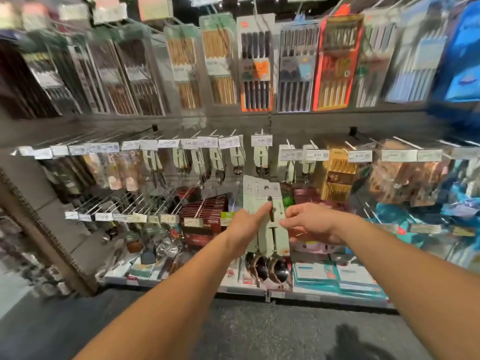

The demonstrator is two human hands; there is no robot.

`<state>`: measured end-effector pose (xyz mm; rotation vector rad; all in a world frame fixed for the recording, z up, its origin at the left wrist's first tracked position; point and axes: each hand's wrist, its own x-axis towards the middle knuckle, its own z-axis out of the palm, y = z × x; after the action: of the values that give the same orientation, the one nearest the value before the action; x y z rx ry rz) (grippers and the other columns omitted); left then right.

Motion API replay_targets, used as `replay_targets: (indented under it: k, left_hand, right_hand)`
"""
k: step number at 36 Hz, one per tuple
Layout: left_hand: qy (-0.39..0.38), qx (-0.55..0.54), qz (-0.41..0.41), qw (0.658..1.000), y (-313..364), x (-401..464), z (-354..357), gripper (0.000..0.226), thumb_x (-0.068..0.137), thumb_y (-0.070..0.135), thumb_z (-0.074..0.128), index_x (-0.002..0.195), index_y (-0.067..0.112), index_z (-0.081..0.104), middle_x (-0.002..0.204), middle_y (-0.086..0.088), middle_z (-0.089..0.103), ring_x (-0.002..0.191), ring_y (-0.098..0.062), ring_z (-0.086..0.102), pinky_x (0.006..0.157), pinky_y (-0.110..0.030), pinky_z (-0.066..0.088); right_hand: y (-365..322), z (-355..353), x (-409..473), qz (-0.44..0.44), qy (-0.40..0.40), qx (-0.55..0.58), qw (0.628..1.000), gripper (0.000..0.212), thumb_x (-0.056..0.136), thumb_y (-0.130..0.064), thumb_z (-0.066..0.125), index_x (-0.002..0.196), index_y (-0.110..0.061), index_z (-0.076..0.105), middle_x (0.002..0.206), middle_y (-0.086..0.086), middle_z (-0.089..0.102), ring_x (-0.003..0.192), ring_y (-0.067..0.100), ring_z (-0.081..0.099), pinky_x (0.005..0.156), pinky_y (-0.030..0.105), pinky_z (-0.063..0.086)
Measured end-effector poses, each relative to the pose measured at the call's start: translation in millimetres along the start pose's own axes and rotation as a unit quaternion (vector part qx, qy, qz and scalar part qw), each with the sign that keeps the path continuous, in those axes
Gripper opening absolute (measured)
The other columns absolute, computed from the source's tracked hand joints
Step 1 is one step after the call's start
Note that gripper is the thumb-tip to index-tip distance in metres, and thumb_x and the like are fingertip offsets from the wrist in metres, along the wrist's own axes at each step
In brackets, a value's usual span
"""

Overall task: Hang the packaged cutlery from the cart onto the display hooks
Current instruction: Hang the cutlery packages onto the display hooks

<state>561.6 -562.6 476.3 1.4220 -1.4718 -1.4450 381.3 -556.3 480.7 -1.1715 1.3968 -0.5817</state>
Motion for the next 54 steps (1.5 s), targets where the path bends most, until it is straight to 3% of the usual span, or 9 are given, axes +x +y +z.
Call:
replay_targets:
  k: [5, 21, 27, 34, 38, 42, 49, 50, 54]
  left_hand:
    - [0.034, -0.012, -0.035, 0.999, -9, 31, -42, 0.084, 0.095, 0.061, 0.047, 0.147, -0.004, 0.035, 0.149, -0.015, 0.045, 0.135, -0.032, 0.044, 0.112, -0.042, 0.036]
    - [0.049, 0.024, -0.047, 0.997, -36, 171, -169, 0.074, 0.081, 0.073, 0.054, 0.109, 0.007, 0.071, 0.1, -0.006, 0.075, 0.09, -0.027, 0.071, 0.089, -0.04, 0.056]
    - [0.039, 0.029, -0.079, 0.996, -30, 211, -191, 0.04, 0.1, 0.048, 0.051, 0.082, 0.013, 0.057, 0.073, 0.0, 0.063, 0.063, -0.015, 0.059, 0.044, -0.015, 0.047]
    - [0.022, 0.056, -0.047, 0.997, -40, 284, -196, 0.057, 0.099, 0.053, 0.047, 0.121, 0.001, 0.058, 0.103, -0.006, 0.062, 0.088, -0.019, 0.056, 0.079, -0.029, 0.04]
    - [0.004, 0.086, -0.077, 0.993, -34, 311, -198, 0.055, 0.1, 0.052, 0.047, 0.101, -0.001, 0.064, 0.053, 0.007, 0.062, 0.053, -0.009, 0.06, 0.053, -0.02, 0.043]
    - [0.007, 0.085, -0.082, 0.993, -17, 323, -192, 0.049, 0.104, 0.038, 0.043, 0.067, 0.006, 0.046, 0.026, 0.006, 0.04, 0.022, -0.004, 0.042, 0.03, -0.012, 0.031]
    - [0.049, 0.056, -0.086, 0.994, -32, 374, -183, 0.05, 0.099, 0.05, 0.05, 0.07, 0.018, 0.026, 0.032, 0.011, 0.036, 0.039, -0.009, 0.041, 0.054, -0.027, 0.037]
    - [0.044, 0.056, -0.09, 0.993, -34, 379, -181, 0.058, 0.097, 0.053, 0.051, 0.091, -0.004, 0.06, 0.034, 0.011, 0.037, 0.043, -0.011, 0.041, 0.058, -0.029, 0.037]
    - [0.009, 0.074, -0.082, 0.994, -31, 384, -180, 0.06, 0.093, 0.062, 0.051, 0.069, 0.008, 0.06, 0.049, 0.006, 0.053, 0.053, -0.02, 0.054, 0.063, -0.03, 0.044]
  right_hand:
    - [-18, 19, 42, 0.018, -0.019, -0.013, 1.0, 0.012, 0.091, -0.014, 0.068, 0.088, -0.01, 0.058, 0.077, 0.004, 0.069, 0.076, 0.02, 0.063, 0.105, 0.052, 0.046]
    - [-64, 64, 179, 0.013, 0.101, -0.023, 0.995, 0.023, 0.093, -0.025, 0.067, 0.112, -0.013, 0.064, 0.114, 0.005, 0.063, 0.075, 0.008, 0.062, 0.046, 0.01, 0.048]
    - [-58, 44, 227, 0.059, 0.16, 0.01, 0.985, 0.012, 0.09, -0.015, 0.071, 0.086, -0.015, 0.059, 0.093, 0.007, 0.051, 0.059, 0.019, 0.066, 0.081, 0.041, 0.061]
    - [-68, 16, 305, 0.035, 0.233, 0.006, 0.972, 0.014, 0.089, -0.012, 0.072, 0.095, -0.002, 0.064, 0.105, 0.007, 0.056, 0.078, 0.02, 0.068, 0.062, 0.029, 0.061]
    - [-74, -3, 350, 0.017, 0.253, 0.023, 0.967, 0.012, 0.086, -0.005, 0.073, 0.087, -0.005, 0.062, 0.116, 0.009, 0.055, 0.096, 0.022, 0.064, 0.061, 0.027, 0.06]
    - [-86, -15, 378, -0.026, 0.265, 0.014, 0.964, 0.025, 0.087, -0.004, 0.071, 0.069, -0.008, 0.055, 0.07, 0.005, 0.051, 0.061, 0.016, 0.054, 0.057, 0.023, 0.056]
    - [-92, -29, 417, -0.097, 0.245, 0.105, 0.959, 0.018, 0.089, -0.008, 0.071, 0.104, 0.001, 0.066, 0.091, 0.009, 0.071, 0.08, 0.015, 0.069, 0.082, 0.028, 0.059]
    - [-92, -29, 421, -0.101, 0.242, 0.115, 0.958, 0.021, 0.089, -0.008, 0.07, 0.107, 0.001, 0.066, 0.097, 0.011, 0.072, 0.083, 0.015, 0.07, 0.082, 0.028, 0.059]
    - [-91, -28, 424, -0.105, 0.231, 0.112, 0.961, 0.011, 0.09, -0.01, 0.07, 0.099, -0.003, 0.068, 0.095, 0.016, 0.074, 0.088, 0.023, 0.073, 0.088, 0.036, 0.059]
